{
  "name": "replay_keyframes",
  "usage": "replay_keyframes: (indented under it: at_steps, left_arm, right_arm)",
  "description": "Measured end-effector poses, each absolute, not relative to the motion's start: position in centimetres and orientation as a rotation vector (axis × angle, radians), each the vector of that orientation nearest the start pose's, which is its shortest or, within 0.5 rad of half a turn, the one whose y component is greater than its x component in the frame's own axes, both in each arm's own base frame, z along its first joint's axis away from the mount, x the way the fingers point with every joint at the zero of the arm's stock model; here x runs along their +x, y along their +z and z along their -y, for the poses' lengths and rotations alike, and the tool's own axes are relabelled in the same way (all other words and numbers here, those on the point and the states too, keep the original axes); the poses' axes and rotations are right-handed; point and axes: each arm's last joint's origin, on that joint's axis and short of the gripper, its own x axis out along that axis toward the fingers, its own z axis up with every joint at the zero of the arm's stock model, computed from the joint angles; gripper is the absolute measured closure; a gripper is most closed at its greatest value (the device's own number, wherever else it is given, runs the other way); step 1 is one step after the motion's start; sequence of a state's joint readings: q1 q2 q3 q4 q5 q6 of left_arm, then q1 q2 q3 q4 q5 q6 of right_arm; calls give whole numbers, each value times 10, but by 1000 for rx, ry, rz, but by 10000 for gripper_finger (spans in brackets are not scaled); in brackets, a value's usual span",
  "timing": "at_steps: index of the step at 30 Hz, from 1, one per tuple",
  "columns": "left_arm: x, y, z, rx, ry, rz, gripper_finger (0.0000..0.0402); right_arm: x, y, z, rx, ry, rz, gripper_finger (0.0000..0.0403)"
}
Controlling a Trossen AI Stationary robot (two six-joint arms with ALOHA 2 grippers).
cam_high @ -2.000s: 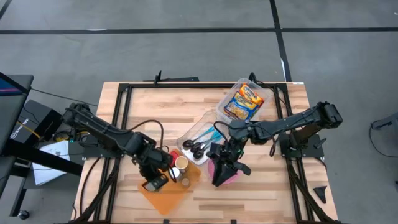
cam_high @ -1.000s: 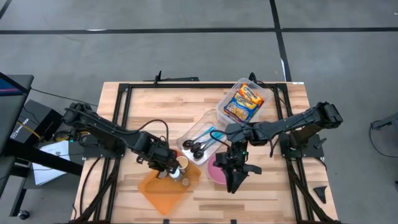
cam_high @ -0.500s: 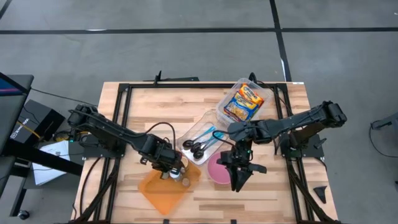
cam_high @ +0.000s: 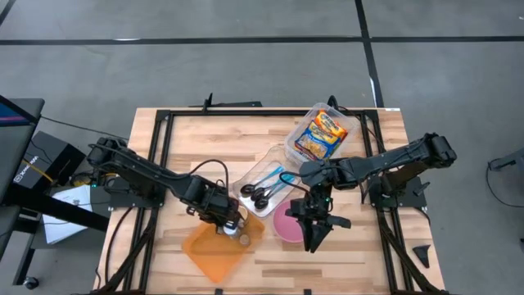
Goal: Pick & Place Food Item
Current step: Put the orange seasoning bag into the orange bin, then return to Home Position
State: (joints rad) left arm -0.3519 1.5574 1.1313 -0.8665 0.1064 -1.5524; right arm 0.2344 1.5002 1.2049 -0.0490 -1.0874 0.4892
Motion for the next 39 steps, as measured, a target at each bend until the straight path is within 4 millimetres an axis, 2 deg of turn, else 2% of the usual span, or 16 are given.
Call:
replay_keyframes:
  at_steps: [8,14,19,23,28,35,39]
  left_arm:
    - [268,240,102,-1156,613,-1247,228]
    - [253,264,95,-1163,561,-1173,184]
    - [237,289,88,-1182,504,-1068,170]
    - [225,310,83,-1155,388,-965,173]
    - [218,339,79,-996,146,-752,189]
    - [217,372,81,-649,-31,-404,241]
    - [222,384,80,-438,-51,-255,288]
  right_arm:
    - [315,325,-102,565,1206,-656,332]
    - [315,326,-102,563,1206,-653,332]
    - [315,326,-102,560,1190,-647,332]
    - [314,328,-101,548,1140,-625,332]
    - [302,346,-94,460,982,-506,338]
    - [262,374,-79,273,520,-397,388]
    - [235,390,-74,223,389,-343,397]
